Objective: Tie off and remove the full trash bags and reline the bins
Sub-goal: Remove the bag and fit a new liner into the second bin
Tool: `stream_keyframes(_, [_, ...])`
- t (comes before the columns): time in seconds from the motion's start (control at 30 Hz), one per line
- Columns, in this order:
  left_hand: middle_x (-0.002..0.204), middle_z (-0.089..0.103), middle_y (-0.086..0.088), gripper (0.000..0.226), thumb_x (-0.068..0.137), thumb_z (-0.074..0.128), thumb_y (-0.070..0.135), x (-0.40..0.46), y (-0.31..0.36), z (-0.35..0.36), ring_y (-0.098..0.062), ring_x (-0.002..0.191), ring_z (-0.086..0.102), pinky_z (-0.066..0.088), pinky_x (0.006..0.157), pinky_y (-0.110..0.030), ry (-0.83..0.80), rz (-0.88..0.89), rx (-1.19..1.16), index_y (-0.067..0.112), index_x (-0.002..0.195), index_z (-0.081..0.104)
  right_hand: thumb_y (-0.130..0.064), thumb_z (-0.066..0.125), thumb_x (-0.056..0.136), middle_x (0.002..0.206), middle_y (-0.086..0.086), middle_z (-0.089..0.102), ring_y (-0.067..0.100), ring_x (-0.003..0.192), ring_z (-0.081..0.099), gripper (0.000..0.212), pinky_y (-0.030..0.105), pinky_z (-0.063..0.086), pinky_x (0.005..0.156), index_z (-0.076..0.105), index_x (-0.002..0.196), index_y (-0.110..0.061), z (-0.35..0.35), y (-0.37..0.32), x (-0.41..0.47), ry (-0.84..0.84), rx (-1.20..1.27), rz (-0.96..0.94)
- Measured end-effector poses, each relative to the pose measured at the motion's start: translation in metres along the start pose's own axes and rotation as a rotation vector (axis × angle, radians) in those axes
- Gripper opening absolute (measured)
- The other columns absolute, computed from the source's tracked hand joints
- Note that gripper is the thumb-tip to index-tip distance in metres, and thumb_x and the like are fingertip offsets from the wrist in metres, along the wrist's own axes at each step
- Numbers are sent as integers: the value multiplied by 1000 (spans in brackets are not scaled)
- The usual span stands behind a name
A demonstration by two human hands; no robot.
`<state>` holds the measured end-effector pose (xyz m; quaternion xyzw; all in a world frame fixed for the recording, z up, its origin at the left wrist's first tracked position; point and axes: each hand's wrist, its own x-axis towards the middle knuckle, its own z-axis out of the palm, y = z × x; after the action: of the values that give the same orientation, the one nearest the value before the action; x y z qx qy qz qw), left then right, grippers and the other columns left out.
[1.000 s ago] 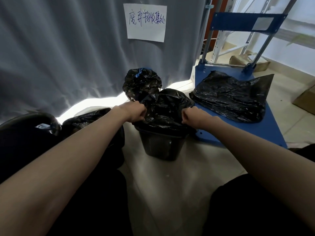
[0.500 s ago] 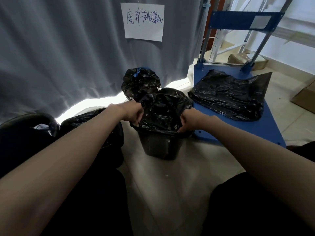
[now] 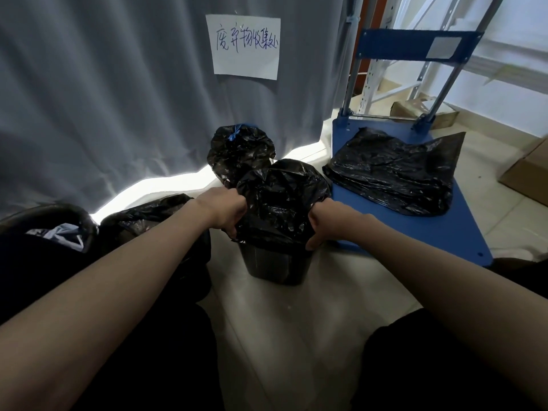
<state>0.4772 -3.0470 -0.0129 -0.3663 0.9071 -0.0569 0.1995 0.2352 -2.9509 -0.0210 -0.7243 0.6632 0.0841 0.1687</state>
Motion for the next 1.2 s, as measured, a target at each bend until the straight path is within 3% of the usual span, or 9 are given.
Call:
stream_keyframes(0.13, [86,66,-2,35,68,76,47,0,11,3,-26,80,65,44,67,-29,42,28,187,20,90,67,-50,80,70,86,1,45,24,81,52,46,34,40,65,58,91,-15,11,-10,-6,96,-216,-16])
stream_keyframes(0.23, [94,66,-5,35,73,73,42,0,15,8,-29,85,66,42,63,-30,74,-1,192,17,97,67,-43,76,77,91,4,47,29,90,58,42,35,41,65,57,98,-11,16,-12,-7,102,-209,-7])
stream_keyframes(0.37, [101,65,-7,33,78,70,35,-1,16,20,-29,91,64,38,63,-30,120,-47,141,16,105,64,-37,75,79,87,4,45,29,87,57,36,34,40,63,51,91,-13,19,-11,-6,108,-164,3])
stream_keyframes(0.63, [116,56,-10,33,86,62,22,0,21,34,-32,100,62,37,66,-33,196,-171,-36,10,115,51,-30,73,82,109,11,58,32,97,60,47,36,41,65,51,119,-11,25,-9,-3,146,-169,-41])
stream_keyframes(0.73, [125,47,-11,50,82,70,20,5,28,26,-32,105,61,43,68,-36,120,-213,-55,7,123,45,-27,71,83,110,11,57,30,97,60,42,35,44,66,53,117,-11,21,-8,-4,109,-166,-40])
stream_keyframes(0.83, [125,43,-4,89,58,85,52,15,31,6,-27,114,51,46,77,-37,60,-142,-93,14,125,41,-23,68,85,110,10,57,29,96,60,34,35,44,68,54,114,-11,16,-5,-7,98,-187,-5])
stream_keyframes(0.93, [116,45,1,65,70,61,76,21,38,-10,-22,110,47,40,84,-35,144,20,-210,24,107,48,-20,62,90,114,9,59,29,100,60,29,37,48,75,55,117,-12,11,-1,-8,70,-252,52])
stream_keyframes(1.03, [128,53,-4,53,96,32,62,27,48,-7,-27,121,50,41,100,-39,-28,64,-325,24,121,59,-19,56,93,125,12,52,32,116,50,34,41,43,90,54,125,-12,5,-1,-3,35,-307,103])
stream_keyframes(1.2, [141,50,-15,61,101,25,54,31,59,8,-32,130,47,35,106,-39,-257,-83,-334,13,137,52,-25,49,95,126,11,46,32,119,44,34,41,40,91,54,127,-16,1,-10,14,161,-207,-29])
